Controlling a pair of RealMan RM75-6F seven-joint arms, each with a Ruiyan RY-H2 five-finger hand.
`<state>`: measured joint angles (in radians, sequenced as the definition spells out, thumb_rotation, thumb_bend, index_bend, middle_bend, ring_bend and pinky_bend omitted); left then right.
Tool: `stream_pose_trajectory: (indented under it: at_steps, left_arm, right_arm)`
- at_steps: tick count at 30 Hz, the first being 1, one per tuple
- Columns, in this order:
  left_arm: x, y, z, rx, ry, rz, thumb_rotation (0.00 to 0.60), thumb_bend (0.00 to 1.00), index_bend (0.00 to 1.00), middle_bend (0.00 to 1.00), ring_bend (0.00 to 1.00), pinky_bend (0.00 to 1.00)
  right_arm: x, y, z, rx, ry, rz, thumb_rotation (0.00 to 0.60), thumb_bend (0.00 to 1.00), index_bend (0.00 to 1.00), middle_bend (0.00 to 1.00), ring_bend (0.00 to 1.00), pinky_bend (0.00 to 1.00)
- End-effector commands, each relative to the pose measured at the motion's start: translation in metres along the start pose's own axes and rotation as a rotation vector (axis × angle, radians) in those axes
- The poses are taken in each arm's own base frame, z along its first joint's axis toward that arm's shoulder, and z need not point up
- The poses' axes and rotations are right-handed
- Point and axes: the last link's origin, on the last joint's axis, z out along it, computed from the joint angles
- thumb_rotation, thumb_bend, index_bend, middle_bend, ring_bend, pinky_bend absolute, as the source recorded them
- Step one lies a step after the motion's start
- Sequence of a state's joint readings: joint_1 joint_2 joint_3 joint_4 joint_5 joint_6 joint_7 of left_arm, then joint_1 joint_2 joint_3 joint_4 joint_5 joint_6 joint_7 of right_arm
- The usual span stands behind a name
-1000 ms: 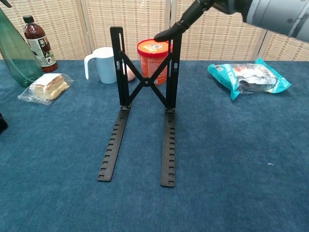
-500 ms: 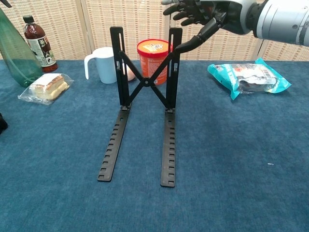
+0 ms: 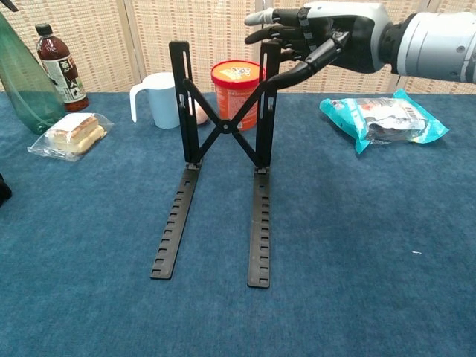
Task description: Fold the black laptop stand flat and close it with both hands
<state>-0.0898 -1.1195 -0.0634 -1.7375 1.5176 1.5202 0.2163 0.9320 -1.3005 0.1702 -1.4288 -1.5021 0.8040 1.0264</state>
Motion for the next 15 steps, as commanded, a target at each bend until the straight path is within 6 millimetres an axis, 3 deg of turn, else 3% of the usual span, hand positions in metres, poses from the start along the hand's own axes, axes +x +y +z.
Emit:
stream_pose_trajectory:
  at_steps: [1,8,15]
  left_arm:
    - [0.0,0.001,0.003,-0.007,-0.001,-0.001,0.6,0.31,0.15,0.14,0.09,0.06]
    - [0.005,0.003,0.016,-0.03,0.008,-0.02,0.6,0.31,0.15,0.14,0.09,0.06]
    - [0.011,0.007,0.038,-0.077,0.015,-0.043,0.6,0.31,0.15,0.14,0.09,0.06]
  right_arm:
    - [-0.003,0.0,-0.022,0.019,-0.048,0.041,0.6,0.0,0.0,0.12,0.0,0.03]
    - [-0.012,-0.007,-0.066,0.058,-0.145,0.085,0.6,0.0,0.0,0.12,0.0,0.03]
    - [-0.003,-0.022,-0.1,0.113,-0.14,0.058,0.6,0.0,0.0,0.12,0.0,0.03]
